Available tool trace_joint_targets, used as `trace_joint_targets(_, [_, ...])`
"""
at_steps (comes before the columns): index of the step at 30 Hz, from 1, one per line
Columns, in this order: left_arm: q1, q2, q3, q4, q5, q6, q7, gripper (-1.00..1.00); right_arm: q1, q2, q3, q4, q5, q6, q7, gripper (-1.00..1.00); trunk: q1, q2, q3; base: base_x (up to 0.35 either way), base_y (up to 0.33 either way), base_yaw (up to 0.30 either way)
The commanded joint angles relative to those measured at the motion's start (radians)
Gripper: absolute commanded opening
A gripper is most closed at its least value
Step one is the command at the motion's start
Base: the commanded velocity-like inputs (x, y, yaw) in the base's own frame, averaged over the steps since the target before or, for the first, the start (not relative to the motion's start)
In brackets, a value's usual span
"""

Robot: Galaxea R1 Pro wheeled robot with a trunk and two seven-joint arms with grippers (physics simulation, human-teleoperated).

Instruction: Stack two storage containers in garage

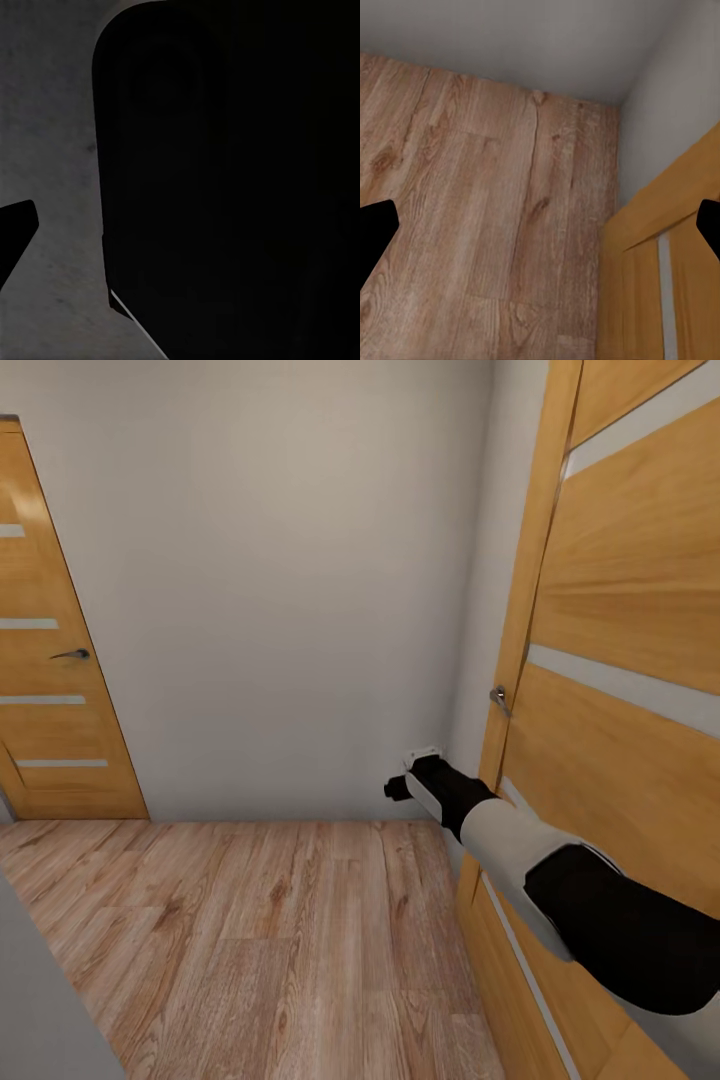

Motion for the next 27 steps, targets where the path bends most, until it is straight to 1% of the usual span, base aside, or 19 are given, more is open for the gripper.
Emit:
trace_joint_targets(1, [0.000,0.000,0.001,0.000,0.001,-0.001,-0.002,1.00,0.000,0.000,0.007,-0.001,-0.010,0.003,-0.007,1.00,0.000,-0.001,-0.001,0.000,0.000,0.000])
trace_joint_targets(7, [0.000,0.000,0.001,0.000,0.001,-0.001,-0.002,1.00,0.008,0.000,0.007,0.001,-0.008,0.002,0.001,1.00,0.000,-0.001,-0.001,0.000,0.000,0.000])
trace_joint_targets(13, [0.000,0.001,0.001,0.000,0.001,-0.001,-0.002,1.00,0.031,0.000,0.007,0.003,-0.005,0.001,0.004,1.00,0.000,-0.001,-0.001,0.000,0.000,0.000])
trace_joint_targets(16, [0.000,0.001,0.001,0.000,0.001,-0.001,-0.002,1.00,0.051,0.000,0.009,0.003,-0.004,-0.005,0.004,1.00,0.000,-0.001,-0.001,0.000,0.000,0.000])
trace_joint_targets(17, [0.000,0.001,0.001,0.000,0.001,-0.001,-0.003,1.00,0.076,0.000,0.012,0.004,-0.003,-0.018,0.005,1.00,0.000,-0.001,-0.001,0.000,0.000,0.000])
trace_joint_targets(20, [0.000,0.001,0.001,0.000,0.001,-0.001,-0.003,1.00,0.087,0.000,0.014,0.005,-0.002,-0.024,0.005,1.00,0.000,-0.001,-0.001,0.000,0.000,0.000])
trace_joint_targets(21, [0.000,0.002,0.001,0.000,0.001,-0.001,-0.003,1.00,0.091,0.000,0.015,0.019,-0.004,-0.025,0.006,1.00,0.000,-0.001,-0.001,0.000,0.000,0.000])
trace_joint_targets(22, [0.000,0.001,0.002,0.000,0.001,-0.001,-0.002,1.00,0.092,0.000,0.016,0.056,-0.005,-0.025,0.019,1.00,0.000,-0.001,-0.001,0.000,0.000,0.000])
trace_joint_targets(23, [0.000,0.001,0.002,0.000,0.001,-0.001,-0.002,1.00,0.164,0.000,0.016,0.158,-0.001,-0.041,0.122,1.00,0.000,-0.001,-0.001,0.000,0.000,0.000])
trace_joint_targets(24, [0.000,0.001,0.002,0.000,0.001,-0.001,-0.002,1.00,0.397,0.000,0.019,0.199,0.075,-0.207,0.184,1.00,0.000,-0.001,-0.001,0.000,0.000,0.000])
trace_joint_targets(26, [0.000,0.001,0.002,0.000,0.001,-0.001,-0.002,1.00,0.427,0.000,0.018,0.204,0.089,-0.223,0.184,1.00,0.000,-0.001,-0.001,0.000,0.000,0.000])
trace_joint_targets(27, [0.000,0.001,0.002,0.000,0.001,-0.001,-0.002,1.00,0.460,-0.003,0.018,0.212,0.097,-0.239,0.184,1.00,0.000,-0.001,-0.001,0.000,0.000,0.000])
